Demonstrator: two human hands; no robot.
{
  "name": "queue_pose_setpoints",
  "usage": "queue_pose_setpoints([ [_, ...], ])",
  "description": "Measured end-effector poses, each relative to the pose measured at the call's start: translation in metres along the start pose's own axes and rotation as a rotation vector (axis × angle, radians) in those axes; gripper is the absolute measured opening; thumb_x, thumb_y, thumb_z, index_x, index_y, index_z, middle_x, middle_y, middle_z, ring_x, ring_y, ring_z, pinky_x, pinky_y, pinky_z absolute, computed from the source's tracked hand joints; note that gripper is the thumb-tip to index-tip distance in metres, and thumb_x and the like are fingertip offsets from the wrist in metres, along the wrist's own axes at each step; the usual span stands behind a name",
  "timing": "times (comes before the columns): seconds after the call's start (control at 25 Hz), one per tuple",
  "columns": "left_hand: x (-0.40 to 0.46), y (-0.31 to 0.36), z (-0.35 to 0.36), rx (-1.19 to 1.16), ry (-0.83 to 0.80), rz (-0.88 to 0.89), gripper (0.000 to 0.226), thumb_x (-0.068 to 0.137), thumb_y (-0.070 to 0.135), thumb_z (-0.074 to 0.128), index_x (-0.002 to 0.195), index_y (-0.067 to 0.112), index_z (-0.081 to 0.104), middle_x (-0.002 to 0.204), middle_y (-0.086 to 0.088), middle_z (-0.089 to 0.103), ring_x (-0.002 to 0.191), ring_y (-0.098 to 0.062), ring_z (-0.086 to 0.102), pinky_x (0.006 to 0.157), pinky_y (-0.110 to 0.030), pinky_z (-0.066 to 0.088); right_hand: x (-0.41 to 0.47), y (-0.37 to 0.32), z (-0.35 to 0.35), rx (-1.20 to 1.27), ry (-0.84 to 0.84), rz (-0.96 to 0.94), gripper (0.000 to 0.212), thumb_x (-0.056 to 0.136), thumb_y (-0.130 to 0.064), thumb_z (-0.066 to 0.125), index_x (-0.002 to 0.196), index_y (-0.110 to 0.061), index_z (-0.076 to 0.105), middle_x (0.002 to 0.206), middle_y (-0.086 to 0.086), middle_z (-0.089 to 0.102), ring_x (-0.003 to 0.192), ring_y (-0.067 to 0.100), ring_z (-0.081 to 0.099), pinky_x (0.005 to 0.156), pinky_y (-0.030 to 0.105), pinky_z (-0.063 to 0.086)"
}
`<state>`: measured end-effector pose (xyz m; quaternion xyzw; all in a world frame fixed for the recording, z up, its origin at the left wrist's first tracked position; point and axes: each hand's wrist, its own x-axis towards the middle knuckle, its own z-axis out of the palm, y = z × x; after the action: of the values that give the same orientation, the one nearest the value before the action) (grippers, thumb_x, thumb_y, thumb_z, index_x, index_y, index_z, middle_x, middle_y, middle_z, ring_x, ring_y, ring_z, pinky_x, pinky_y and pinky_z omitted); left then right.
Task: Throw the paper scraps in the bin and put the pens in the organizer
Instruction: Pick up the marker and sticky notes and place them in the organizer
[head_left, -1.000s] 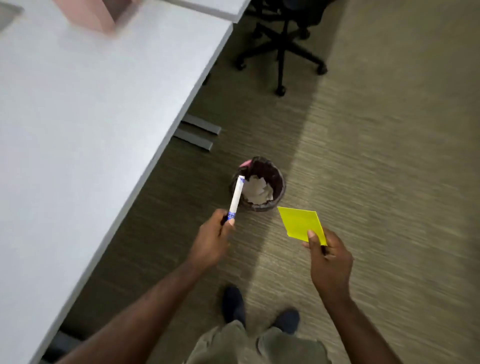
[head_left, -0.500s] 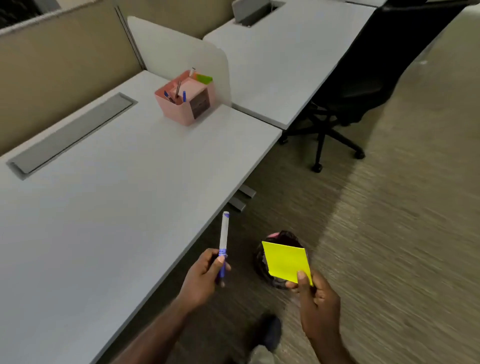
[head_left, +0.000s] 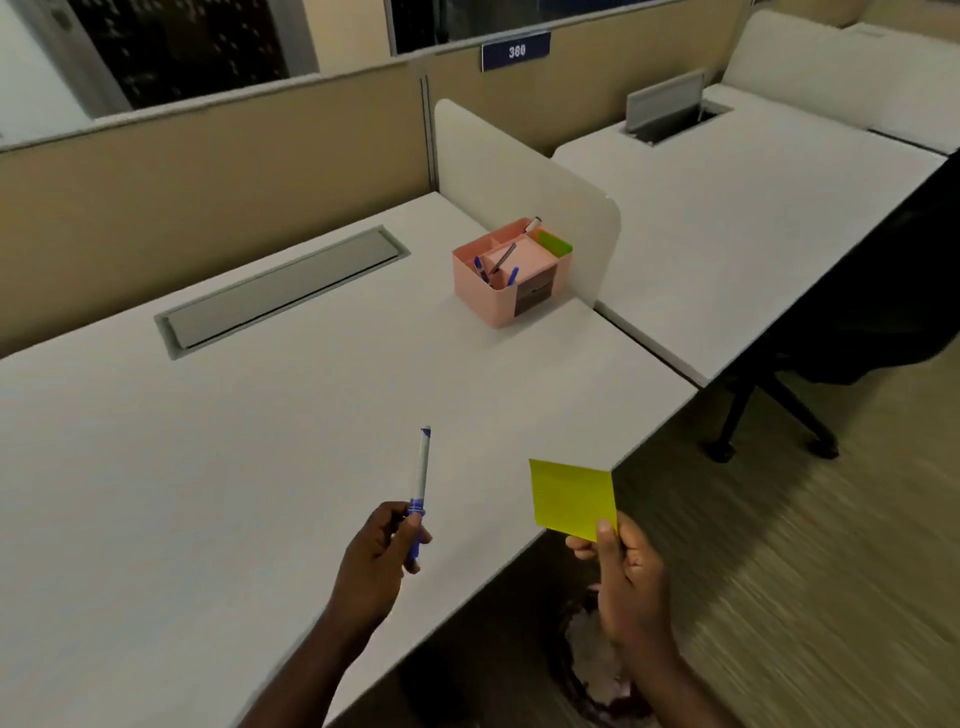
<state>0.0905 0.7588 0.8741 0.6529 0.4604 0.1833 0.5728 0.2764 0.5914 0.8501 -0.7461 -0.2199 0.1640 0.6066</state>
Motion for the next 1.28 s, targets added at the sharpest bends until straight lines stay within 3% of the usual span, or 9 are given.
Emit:
queue_pose_setpoints([
  [0.16,0.054,0.001,-0.043,-0.017,0.028,-0.008,0.014,0.096,0.028,0.048,0.093,0.027,0.062,0.082,0.000,0.070,0.059,-0.006,0.057,0.055,-0.014,0.047,0.056,-0.020,0.055,0.003,0.051,-0.061,0.022,0.094,-0.034,0.042,0.093,-0.031,0.064,0.076,0.000,0.073,0.070,0.015,0.070,0.068,0.028,0.056],
  [0.36,0.093,0.002,-0.078,0.047,0.077,-0.005,0.012,0.094,0.028,0.051,0.091,0.034,0.060,0.085,0.009,0.069,0.061,-0.004,0.057,0.059,-0.017,0.046,0.121,-0.036,0.085,0.002,0.098,-0.127,0.021,0.094,-0.034,0.043,0.095,-0.025,0.062,0.078,0.009,0.070,0.067,0.009,0.069,0.064,0.017,0.055],
  [0.52,0.129,0.016,-0.092,0.192,0.240,0.061,0.015,0.090,0.027,0.059,0.088,0.041,0.059,0.084,0.013,0.067,0.068,-0.017,0.058,0.060,-0.028,0.046,0.202,-0.046,0.088,-0.105,0.174,-0.241,0.025,0.096,-0.035,0.044,0.097,-0.018,0.062,0.084,0.016,0.066,0.069,0.009,0.068,0.063,0.010,0.050],
  [0.72,0.163,0.039,-0.082,0.331,0.409,0.102,0.013,0.088,0.027,0.060,0.093,0.039,0.057,0.087,0.017,0.063,0.073,-0.009,0.056,0.054,-0.025,0.041,0.320,-0.069,0.088,-0.369,0.323,-0.432,0.023,0.095,-0.017,0.052,0.105,-0.001,0.066,0.086,0.018,0.061,0.074,0.009,0.053,0.065,0.003,0.035],
  [0.8,0.173,0.046,-0.075,0.389,0.430,0.119,0.016,0.087,0.026,0.062,0.094,0.039,0.057,0.088,0.017,0.062,0.078,-0.007,0.055,0.056,-0.024,0.039,0.362,-0.077,0.094,-0.430,0.334,-0.438,0.023,0.095,-0.015,0.053,0.109,-0.003,0.065,0.090,0.020,0.062,0.075,0.018,0.055,0.066,0.008,0.033],
  [0.88,0.179,0.049,-0.063,0.427,0.437,0.121,0.018,0.086,0.025,0.063,0.096,0.039,0.056,0.089,0.019,0.061,0.082,-0.005,0.053,0.058,-0.025,0.039,0.398,-0.080,0.103,-0.498,0.310,-0.437,0.025,0.095,-0.017,0.052,0.111,-0.004,0.064,0.096,0.021,0.064,0.085,0.030,0.061,0.073,0.020,0.042],
  [1.0,0.183,0.052,-0.047,0.433,0.435,0.108,0.023,0.086,0.024,0.063,0.095,0.043,0.055,0.090,0.021,0.061,0.084,-0.002,0.050,0.061,-0.025,0.039,0.431,-0.078,0.118,-0.594,0.260,-0.394,0.028,0.095,-0.020,0.051,0.115,-0.005,0.063,0.103,0.020,0.066,0.094,0.035,0.063,0.079,0.037,0.053],
  [1.28,0.187,0.056,-0.030,0.436,0.422,0.096,0.031,0.085,0.023,0.065,0.092,0.051,0.053,0.090,0.020,0.062,0.085,-0.003,0.052,0.063,-0.026,0.041,0.470,-0.064,0.133,-0.745,0.139,-0.375,0.025,0.095,-0.017,0.050,0.110,-0.002,0.064,0.105,0.022,0.065,0.094,0.037,0.063,0.081,0.041,0.052],
])
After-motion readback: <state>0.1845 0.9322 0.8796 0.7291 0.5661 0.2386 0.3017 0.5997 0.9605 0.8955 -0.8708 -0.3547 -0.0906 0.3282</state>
